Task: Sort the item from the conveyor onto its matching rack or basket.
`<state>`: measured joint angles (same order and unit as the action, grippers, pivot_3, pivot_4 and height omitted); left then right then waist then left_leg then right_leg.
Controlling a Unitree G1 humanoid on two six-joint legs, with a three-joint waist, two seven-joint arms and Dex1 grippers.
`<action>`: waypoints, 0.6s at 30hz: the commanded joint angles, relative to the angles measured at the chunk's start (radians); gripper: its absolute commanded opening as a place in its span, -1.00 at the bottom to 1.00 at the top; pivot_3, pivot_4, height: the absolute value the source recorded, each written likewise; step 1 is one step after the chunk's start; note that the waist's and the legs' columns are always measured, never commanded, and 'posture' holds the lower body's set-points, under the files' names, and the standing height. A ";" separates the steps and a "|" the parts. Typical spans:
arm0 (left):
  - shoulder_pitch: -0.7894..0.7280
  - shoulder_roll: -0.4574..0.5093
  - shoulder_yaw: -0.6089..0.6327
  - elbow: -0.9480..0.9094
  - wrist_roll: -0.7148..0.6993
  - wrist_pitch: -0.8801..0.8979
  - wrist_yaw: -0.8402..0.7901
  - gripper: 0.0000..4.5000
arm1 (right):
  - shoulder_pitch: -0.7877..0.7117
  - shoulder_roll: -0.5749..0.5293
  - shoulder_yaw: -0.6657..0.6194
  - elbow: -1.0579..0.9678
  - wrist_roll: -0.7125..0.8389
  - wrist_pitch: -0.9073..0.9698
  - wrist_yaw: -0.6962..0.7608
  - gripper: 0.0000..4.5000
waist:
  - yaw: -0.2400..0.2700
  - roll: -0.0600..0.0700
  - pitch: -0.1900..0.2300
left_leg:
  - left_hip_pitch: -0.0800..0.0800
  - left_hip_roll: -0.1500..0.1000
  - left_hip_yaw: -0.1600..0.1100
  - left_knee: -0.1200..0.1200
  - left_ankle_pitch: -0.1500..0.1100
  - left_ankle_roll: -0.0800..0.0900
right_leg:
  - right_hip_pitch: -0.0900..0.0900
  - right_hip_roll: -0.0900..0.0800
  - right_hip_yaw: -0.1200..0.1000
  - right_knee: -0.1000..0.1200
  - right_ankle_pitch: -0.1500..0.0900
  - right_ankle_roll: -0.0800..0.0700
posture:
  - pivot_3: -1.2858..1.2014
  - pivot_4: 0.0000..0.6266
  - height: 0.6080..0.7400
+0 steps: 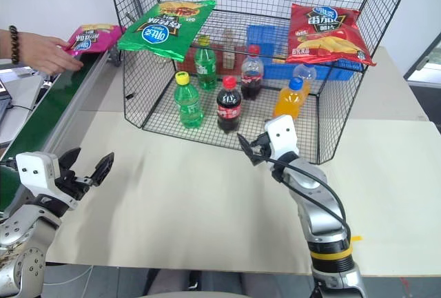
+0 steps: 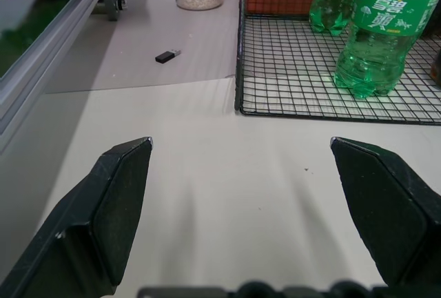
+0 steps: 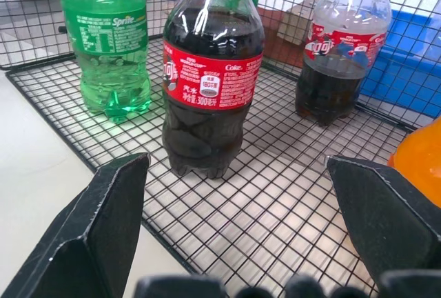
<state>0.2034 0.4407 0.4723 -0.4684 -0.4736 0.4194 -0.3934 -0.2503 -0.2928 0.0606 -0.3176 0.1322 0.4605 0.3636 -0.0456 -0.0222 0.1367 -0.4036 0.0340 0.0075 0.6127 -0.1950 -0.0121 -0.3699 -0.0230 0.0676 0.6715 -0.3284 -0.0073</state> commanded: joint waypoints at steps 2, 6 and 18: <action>-0.010 0.010 0.074 -0.064 -0.048 0.015 0.039 0.96 | -0.078 -0.038 -0.004 -0.071 0.066 0.023 0.088 1.00 | -0.002 0.000 0.000 | 0.000 0.000 0.000 0.000 0.000 0.000 | 0.000 0.000 0.000 0.000 0.000 0.000 | 0.03 -0.52 1.00; -0.058 0.011 0.165 -0.065 -0.153 0.075 0.105 0.96 | -0.176 -0.084 0.001 -0.089 0.178 0.095 0.218 1.00 | 0.000 0.000 0.000 | 0.000 0.000 -0.001 0.000 0.000 0.000 | 0.000 0.000 0.000 0.000 0.000 0.000 | 0.03 -0.52 1.00; -0.214 0.009 0.388 0.017 -0.639 0.278 0.428 0.96 | -0.476 -0.121 -0.007 -0.094 0.429 0.279 0.378 1.00 | 0.003 0.000 0.000 | -0.001 0.000 -0.003 0.001 0.000 0.000 | 0.001 -0.002 -0.002 0.001 0.000 0.000 | 0.03 -0.52 1.00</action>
<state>0.0076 0.4396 0.8117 -0.4622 -1.0263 0.6821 -0.0249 -0.6925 -0.4041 0.0666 -0.3704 0.5264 0.7317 0.7240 -0.0429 -0.0226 0.1367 -0.4045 0.0343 0.0041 0.6142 -0.1952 -0.0117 -0.3695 -0.0259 0.0652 0.6730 -0.3283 -0.0074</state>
